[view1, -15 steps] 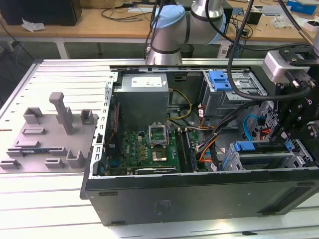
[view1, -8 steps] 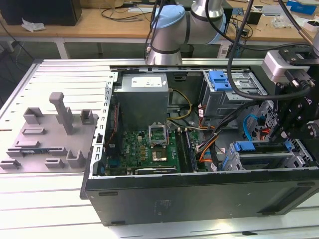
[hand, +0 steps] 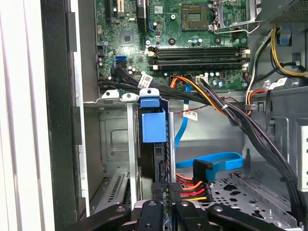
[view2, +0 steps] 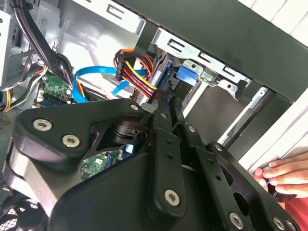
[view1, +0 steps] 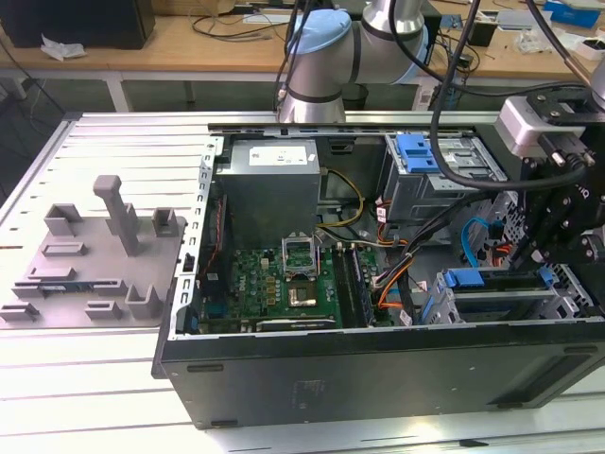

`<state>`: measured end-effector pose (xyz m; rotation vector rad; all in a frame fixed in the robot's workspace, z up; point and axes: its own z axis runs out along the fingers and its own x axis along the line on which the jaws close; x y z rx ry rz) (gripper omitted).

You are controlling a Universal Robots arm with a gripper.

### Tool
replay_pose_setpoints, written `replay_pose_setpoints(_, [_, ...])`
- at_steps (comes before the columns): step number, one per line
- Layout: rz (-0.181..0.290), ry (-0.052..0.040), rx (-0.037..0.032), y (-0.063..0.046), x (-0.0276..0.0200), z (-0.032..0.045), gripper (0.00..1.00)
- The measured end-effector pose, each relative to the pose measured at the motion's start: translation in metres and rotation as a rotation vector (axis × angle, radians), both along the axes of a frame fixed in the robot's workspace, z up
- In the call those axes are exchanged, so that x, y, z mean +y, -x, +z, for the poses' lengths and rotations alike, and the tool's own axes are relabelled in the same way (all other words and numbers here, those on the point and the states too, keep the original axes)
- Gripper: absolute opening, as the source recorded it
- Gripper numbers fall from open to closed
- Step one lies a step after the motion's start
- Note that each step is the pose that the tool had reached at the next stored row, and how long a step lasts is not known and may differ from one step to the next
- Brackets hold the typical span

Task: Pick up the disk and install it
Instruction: 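Insert the first disk wire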

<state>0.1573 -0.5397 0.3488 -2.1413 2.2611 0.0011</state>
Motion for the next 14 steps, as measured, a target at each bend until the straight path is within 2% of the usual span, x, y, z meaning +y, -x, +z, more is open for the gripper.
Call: replay_pose_setpoints(14, [0.0,0.0001,-0.0001,-0.0002,0.0,-0.0055,0.16])
